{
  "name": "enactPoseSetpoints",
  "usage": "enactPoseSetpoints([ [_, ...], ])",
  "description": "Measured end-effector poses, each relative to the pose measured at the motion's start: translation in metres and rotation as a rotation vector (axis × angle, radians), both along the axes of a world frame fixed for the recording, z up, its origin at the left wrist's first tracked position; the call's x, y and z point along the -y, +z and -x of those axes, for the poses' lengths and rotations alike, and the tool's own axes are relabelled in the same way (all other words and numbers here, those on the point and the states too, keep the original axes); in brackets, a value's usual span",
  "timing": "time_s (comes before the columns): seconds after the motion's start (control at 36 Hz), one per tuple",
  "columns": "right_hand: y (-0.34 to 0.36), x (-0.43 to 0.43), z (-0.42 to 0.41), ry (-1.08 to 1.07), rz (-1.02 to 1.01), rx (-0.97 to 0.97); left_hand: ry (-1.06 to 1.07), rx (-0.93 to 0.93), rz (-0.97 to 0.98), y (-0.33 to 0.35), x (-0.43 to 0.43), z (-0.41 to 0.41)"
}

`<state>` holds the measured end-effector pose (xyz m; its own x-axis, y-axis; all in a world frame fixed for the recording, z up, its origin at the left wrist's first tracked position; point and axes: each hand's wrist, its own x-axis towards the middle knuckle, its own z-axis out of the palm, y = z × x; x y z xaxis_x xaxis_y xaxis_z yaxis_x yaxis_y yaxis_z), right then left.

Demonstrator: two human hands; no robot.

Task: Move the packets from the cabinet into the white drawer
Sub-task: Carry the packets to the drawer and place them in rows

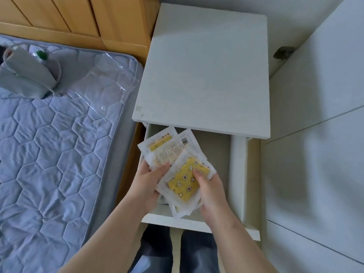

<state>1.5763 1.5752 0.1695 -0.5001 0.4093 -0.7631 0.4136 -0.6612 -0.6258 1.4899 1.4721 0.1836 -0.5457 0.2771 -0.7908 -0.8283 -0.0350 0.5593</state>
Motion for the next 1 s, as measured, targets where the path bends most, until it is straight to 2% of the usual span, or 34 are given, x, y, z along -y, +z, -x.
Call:
enactPoseSetpoints([
  [0.36, -0.108, -0.040, -0.013, -0.013, 0.107, 0.056, -0.141, 0.207, -0.041, -0.106, -0.049, -0.007],
  [0.5, -0.127, -0.045, -0.016, 0.005, 0.125, 0.052, -0.229, 0.086, 0.080, -0.129, -0.058, -0.012],
  [0.69, -0.136, -0.058, -0.006, 0.046, 0.088, 0.017, -0.076, 0.070, 0.118, -0.144, -0.056, -0.005],
  [0.83, -0.140, -0.058, 0.001, -0.104, 0.060, 0.039, 0.018, 0.069, 0.109, -0.147, -0.059, -0.001],
  [1.0, -0.143, -0.060, 0.001, -0.118, 0.077, 0.061, -0.001, 0.036, 0.128, -0.148, -0.059, 0.004],
])
